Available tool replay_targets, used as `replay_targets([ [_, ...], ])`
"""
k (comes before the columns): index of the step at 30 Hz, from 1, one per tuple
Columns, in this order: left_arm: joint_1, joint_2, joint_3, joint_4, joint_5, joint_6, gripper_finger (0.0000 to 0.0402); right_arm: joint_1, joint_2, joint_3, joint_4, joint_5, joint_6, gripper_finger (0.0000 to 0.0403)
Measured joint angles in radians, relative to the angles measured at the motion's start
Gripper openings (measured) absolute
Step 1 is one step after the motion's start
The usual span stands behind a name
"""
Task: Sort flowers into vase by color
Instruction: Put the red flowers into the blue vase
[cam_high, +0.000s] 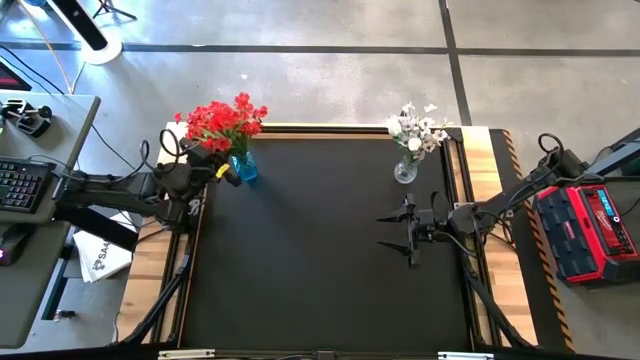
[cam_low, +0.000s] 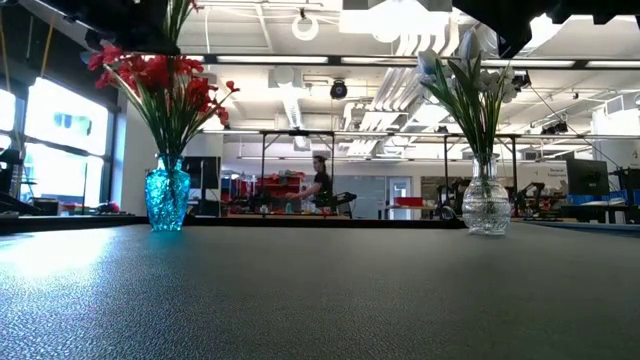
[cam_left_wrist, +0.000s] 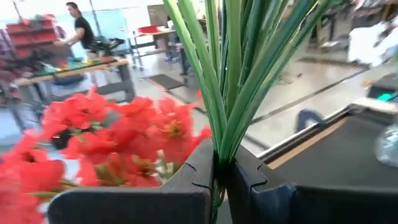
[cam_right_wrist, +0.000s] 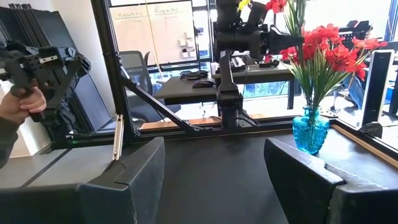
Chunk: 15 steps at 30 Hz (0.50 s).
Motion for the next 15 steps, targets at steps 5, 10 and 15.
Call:
replay_targets([
  [5,0.057,0.005,-0.002,-0.087,-0.002,-0.014,0.0005,0.0,0.0,0.0,0.0,0.012,0.0,0.0248],
  [10,0.101,0.008,-0.051,-0.087,0.022,-0.093,0.0006,0.0,0.0,0.0,0.0,0.012,0.005,0.0248],
  [15,0.132,0.008,-0.079,-0.089,0.059,-0.171,0.0024,0.0,0.0,0.0,0.0,0.013,0.007,0.0248],
])
